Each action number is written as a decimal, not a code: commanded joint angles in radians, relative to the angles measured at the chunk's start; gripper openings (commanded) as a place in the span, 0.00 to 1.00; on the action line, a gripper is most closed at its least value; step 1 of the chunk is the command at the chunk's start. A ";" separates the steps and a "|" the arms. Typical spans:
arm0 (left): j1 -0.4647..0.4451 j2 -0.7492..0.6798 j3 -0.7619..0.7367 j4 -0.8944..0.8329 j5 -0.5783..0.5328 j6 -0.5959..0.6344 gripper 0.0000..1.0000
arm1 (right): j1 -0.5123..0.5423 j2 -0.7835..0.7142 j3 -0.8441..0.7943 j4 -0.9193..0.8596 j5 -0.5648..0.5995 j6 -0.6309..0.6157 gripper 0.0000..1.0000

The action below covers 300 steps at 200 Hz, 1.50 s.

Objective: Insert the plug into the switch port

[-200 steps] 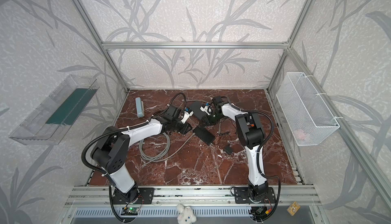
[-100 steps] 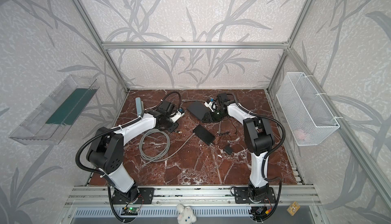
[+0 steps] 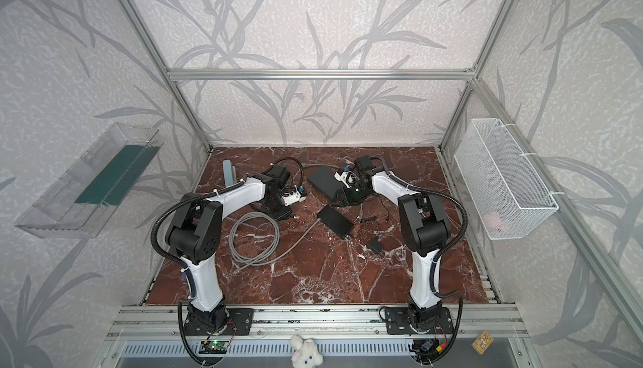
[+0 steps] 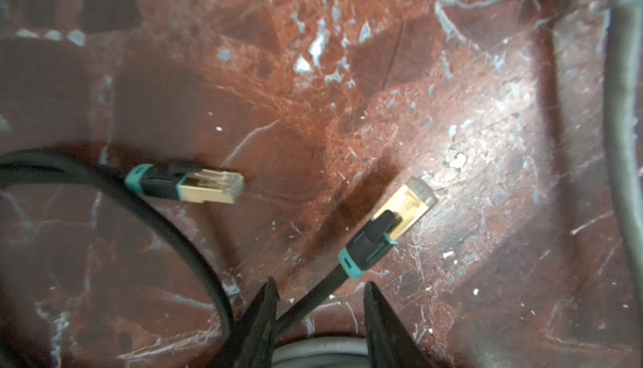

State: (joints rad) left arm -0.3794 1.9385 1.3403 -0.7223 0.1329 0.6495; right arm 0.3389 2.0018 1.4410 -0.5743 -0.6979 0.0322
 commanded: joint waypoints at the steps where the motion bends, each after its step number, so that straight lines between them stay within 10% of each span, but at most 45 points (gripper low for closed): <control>1: 0.004 0.027 0.033 -0.062 0.033 0.057 0.43 | 0.003 -0.041 -0.022 -0.033 0.009 -0.017 0.53; 90: 0.004 -0.015 0.057 0.055 0.110 0.051 0.07 | 0.027 -0.075 -0.033 -0.032 0.020 0.098 0.50; 218: -0.061 -0.164 -0.036 0.262 0.266 -0.024 0.05 | 0.042 -0.117 -0.262 0.829 -0.055 0.927 0.51; 300: -0.085 -0.155 -0.049 0.285 0.237 -0.019 0.04 | 0.103 -0.025 -0.212 0.831 -0.073 0.971 0.39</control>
State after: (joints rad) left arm -0.4618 1.7878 1.2984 -0.4461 0.3767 0.6189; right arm 0.4286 1.9659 1.2045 0.2283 -0.7433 0.9783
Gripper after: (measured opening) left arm 0.055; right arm 0.414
